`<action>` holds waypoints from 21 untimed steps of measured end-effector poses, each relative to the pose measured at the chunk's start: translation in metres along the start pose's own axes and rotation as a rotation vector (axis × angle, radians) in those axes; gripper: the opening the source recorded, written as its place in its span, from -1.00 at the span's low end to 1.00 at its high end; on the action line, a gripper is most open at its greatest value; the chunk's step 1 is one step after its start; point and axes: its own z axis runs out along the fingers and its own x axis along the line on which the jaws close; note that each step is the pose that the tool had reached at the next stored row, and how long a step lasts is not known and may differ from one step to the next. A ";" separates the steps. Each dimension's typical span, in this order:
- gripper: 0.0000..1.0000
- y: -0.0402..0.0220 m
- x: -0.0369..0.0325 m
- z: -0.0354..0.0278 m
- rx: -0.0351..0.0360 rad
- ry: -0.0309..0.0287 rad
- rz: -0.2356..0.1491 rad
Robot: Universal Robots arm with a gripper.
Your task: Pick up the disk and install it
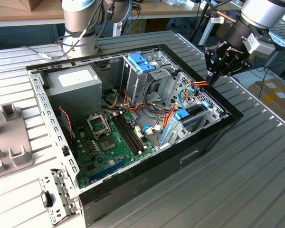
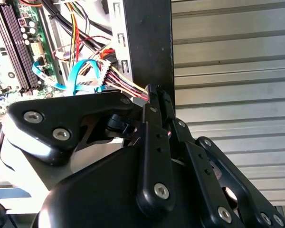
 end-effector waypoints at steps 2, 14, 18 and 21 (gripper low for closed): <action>-0.65 0.0000 -0.0013 -0.0007 -0.0001 0.0001 0.000; -0.65 0.0059 -0.0012 -0.0009 0.0003 -0.0002 0.000; -0.65 0.0073 -0.0021 -0.0010 0.0002 -0.0002 0.000; -0.65 0.0081 -0.0026 -0.0010 0.0003 -0.0002 0.000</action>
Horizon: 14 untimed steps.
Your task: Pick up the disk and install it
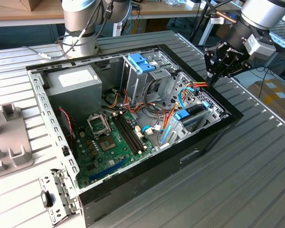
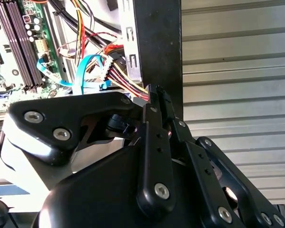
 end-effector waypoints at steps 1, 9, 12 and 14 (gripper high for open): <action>-0.65 0.0002 -0.0001 0.0000 0.0000 0.0000 0.000; -0.65 0.0017 -0.0015 0.0001 0.0000 0.0000 0.000; -0.65 0.0022 -0.0020 0.0001 0.0000 0.0000 0.000; -0.65 0.0027 -0.0028 0.0002 0.0000 0.0000 0.000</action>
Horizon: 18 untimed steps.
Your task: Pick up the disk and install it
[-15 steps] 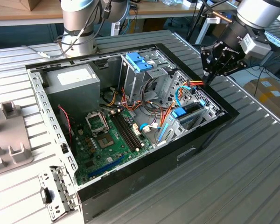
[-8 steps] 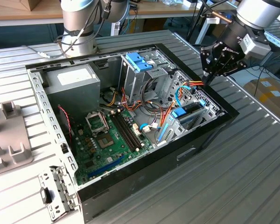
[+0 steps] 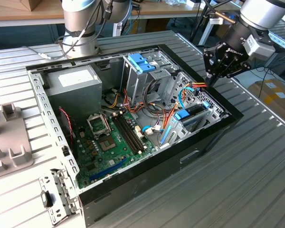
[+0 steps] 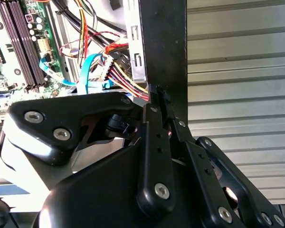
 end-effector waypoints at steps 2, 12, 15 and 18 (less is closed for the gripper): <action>-0.65 0.0003 -0.0004 0.0000 0.0000 0.0000 0.000; -0.65 0.0027 -0.0035 0.0002 -0.0001 0.0000 0.000; -0.65 0.0035 -0.0047 0.0002 0.0000 0.0000 0.000; -0.65 0.0043 -0.0057 0.0003 -0.0001 0.0000 0.000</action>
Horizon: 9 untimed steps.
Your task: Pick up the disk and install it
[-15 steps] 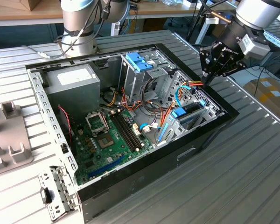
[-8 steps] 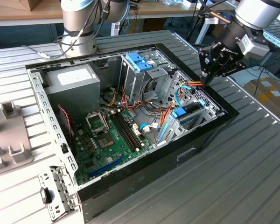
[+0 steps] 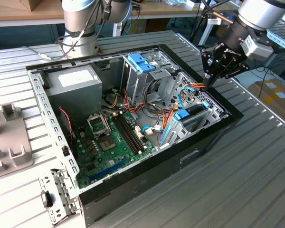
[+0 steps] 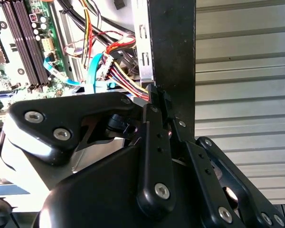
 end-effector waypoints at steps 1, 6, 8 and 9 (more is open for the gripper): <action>-0.65 0.0002 -0.0003 0.0000 0.0000 -0.0001 0.000; -0.65 0.0016 -0.0022 0.0001 0.0000 0.0001 0.000; -0.65 0.0021 -0.0029 0.0002 0.0000 0.0000 0.000; -0.65 0.0023 -0.0031 0.0002 0.0000 0.0000 0.000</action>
